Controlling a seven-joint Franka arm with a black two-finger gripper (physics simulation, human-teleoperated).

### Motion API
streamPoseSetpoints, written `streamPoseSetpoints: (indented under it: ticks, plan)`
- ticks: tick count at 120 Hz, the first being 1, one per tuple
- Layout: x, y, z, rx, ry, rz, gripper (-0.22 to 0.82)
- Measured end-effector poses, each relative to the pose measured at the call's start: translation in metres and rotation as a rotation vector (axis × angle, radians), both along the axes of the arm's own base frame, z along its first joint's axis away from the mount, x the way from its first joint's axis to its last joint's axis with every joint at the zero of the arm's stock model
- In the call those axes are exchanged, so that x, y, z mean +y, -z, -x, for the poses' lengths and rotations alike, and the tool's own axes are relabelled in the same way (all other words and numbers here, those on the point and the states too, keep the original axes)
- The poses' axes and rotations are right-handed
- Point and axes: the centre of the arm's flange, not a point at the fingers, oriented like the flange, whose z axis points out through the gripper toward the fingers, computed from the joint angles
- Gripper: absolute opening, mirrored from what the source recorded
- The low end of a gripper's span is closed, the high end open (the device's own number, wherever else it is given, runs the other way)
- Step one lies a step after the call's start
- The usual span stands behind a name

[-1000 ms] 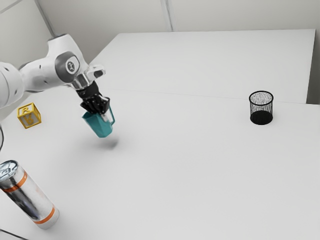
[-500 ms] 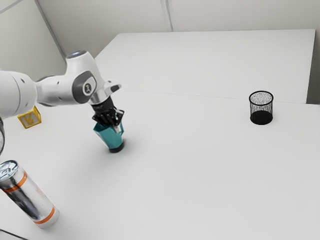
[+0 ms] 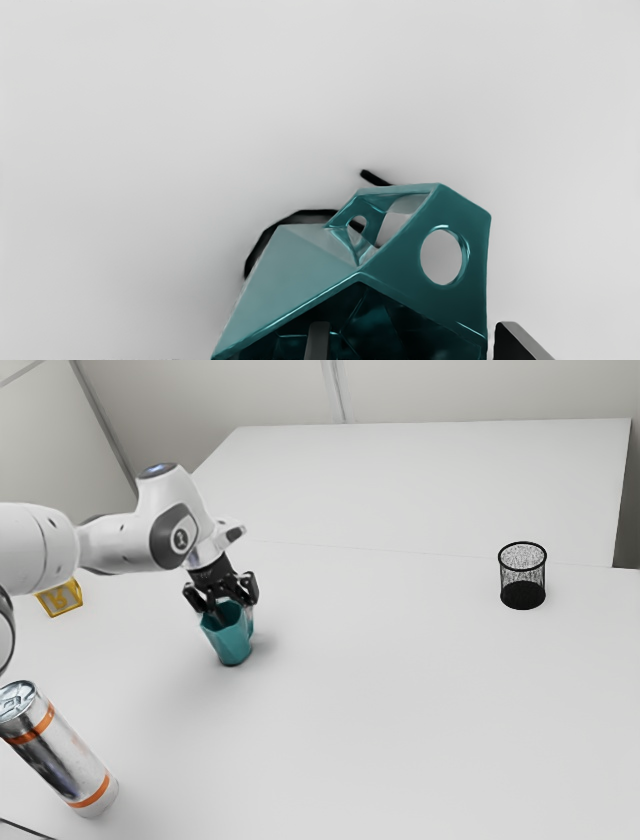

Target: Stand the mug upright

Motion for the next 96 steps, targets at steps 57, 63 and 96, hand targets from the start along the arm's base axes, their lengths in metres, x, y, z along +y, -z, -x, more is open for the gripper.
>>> streamPoseSetpoints:
  ticks: [57,63,96]
  plan:
    - [-0.04,-0.126,0.012,-0.107,0.084,-0.098,0.57]
    - [-0.045,-0.137,0.014,-0.105,0.109,-0.122,0.58]
    - [-0.067,-0.2,0.046,-0.12,0.198,-0.22,0.6]
